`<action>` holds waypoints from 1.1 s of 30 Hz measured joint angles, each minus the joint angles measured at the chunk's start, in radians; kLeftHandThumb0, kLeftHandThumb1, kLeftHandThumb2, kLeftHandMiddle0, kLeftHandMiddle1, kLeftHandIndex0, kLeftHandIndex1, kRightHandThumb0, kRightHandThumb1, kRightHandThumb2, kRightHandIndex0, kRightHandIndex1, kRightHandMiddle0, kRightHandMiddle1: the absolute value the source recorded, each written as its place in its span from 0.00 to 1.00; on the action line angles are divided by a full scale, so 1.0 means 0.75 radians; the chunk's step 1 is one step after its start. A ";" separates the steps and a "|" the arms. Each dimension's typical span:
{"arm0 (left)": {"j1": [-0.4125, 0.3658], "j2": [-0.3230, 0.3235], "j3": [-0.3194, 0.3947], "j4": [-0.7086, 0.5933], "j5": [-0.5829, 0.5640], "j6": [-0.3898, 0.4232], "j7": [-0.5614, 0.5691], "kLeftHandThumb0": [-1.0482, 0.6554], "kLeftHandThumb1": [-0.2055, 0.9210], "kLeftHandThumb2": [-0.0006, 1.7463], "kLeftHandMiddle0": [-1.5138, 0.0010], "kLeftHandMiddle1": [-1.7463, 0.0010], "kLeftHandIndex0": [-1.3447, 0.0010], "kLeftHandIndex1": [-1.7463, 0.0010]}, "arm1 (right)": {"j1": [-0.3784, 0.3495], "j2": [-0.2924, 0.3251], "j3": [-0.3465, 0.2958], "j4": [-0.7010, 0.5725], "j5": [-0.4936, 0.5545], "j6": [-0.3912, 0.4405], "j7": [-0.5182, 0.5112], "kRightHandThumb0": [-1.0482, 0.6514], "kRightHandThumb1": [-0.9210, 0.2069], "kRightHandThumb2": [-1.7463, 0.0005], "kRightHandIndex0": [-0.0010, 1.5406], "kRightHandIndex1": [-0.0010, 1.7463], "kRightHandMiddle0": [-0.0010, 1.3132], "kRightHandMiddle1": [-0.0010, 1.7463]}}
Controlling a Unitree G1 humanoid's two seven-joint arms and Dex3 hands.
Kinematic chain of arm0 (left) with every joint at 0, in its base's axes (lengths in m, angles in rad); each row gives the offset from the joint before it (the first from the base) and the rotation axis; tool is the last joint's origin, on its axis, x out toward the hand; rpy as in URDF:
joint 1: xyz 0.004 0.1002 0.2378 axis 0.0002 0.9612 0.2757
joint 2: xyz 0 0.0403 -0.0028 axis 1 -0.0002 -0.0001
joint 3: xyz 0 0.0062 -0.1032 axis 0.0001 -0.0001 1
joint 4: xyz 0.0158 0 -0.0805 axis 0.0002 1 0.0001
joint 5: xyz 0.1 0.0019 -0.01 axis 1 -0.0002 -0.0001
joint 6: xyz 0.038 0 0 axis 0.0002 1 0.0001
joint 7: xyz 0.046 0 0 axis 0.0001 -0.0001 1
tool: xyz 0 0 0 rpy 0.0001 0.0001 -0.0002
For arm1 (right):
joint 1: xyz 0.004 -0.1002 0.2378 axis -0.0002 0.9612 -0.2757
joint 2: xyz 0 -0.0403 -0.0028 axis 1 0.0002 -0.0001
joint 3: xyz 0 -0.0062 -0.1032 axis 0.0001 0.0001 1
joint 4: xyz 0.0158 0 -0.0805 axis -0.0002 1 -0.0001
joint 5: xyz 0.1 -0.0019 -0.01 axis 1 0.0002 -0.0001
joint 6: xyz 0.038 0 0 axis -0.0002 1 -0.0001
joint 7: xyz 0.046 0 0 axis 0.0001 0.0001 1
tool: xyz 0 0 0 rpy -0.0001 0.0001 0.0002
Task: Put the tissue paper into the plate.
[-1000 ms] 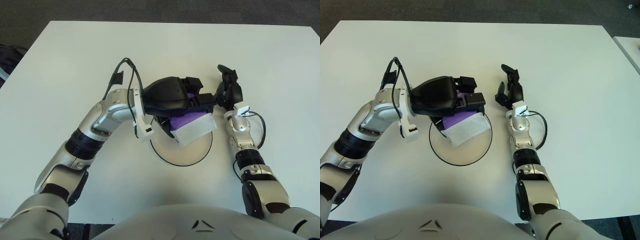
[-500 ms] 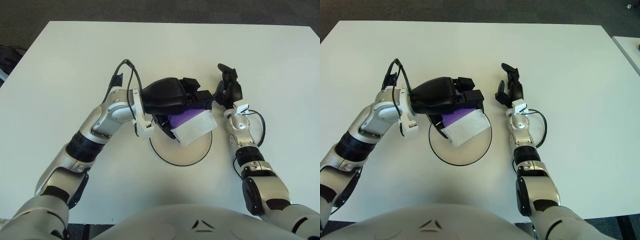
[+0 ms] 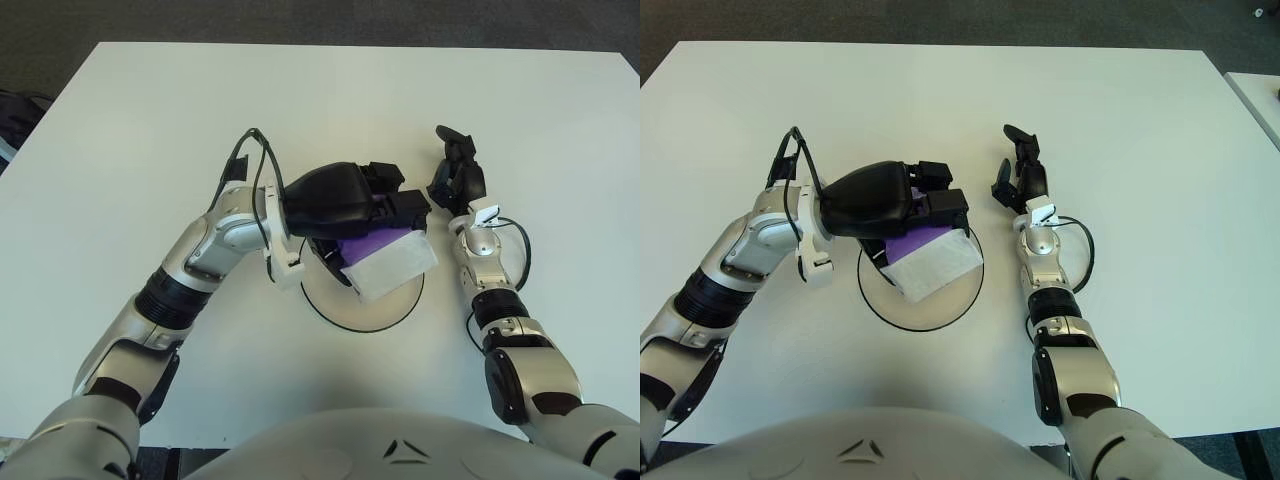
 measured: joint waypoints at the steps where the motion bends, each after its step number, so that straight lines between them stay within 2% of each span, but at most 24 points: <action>1: 0.001 0.004 0.010 -0.009 0.035 -0.008 0.012 0.21 0.93 0.45 0.86 0.38 0.90 0.36 | 0.005 0.001 -0.001 -0.013 0.000 0.010 -0.008 0.29 0.00 0.38 0.16 0.01 0.00 0.39; 2: 0.002 0.010 0.017 -0.017 0.068 -0.011 0.018 0.18 0.94 0.46 0.87 0.46 0.92 0.43 | 0.006 0.002 -0.002 -0.017 0.000 0.011 -0.012 0.29 0.00 0.38 0.16 0.01 0.00 0.39; 3: 0.001 0.020 0.023 -0.028 0.101 -0.012 0.019 0.13 0.96 0.48 0.89 0.62 0.95 0.55 | 0.006 0.003 -0.003 -0.019 0.000 0.010 -0.015 0.29 0.00 0.38 0.16 0.01 0.00 0.39; 5: 0.001 0.045 0.031 -0.049 0.166 -0.010 0.015 0.08 0.98 0.50 0.92 0.78 0.97 0.68 | 0.006 0.005 -0.005 -0.017 0.000 -0.011 -0.023 0.29 0.00 0.38 0.16 0.01 0.00 0.39; 7: 0.000 0.073 0.034 -0.062 0.211 -0.006 -0.003 0.04 0.99 0.52 0.94 0.88 0.99 0.78 | -0.001 0.005 -0.006 -0.001 0.001 -0.037 -0.026 0.29 0.00 0.38 0.16 0.01 0.00 0.38; 9: 0.000 0.099 0.035 -0.064 0.234 0.003 -0.025 0.02 1.00 0.53 0.95 0.92 0.99 0.83 | -0.012 0.003 -0.006 0.027 0.000 -0.057 -0.026 0.28 0.00 0.39 0.16 0.01 0.00 0.37; 19: -0.009 0.177 0.035 -0.060 0.251 0.021 -0.093 0.00 1.00 0.52 0.99 0.99 1.00 0.98 | -0.075 -0.038 0.032 0.155 -0.022 -0.125 -0.047 0.23 0.00 0.41 0.19 0.02 0.00 0.36; 33: -0.066 0.228 0.033 -0.033 0.188 0.006 -0.162 0.00 1.00 0.39 1.00 1.00 1.00 1.00 | -0.122 -0.058 0.039 0.242 -0.038 -0.199 -0.004 0.21 0.00 0.42 0.23 0.04 0.00 0.37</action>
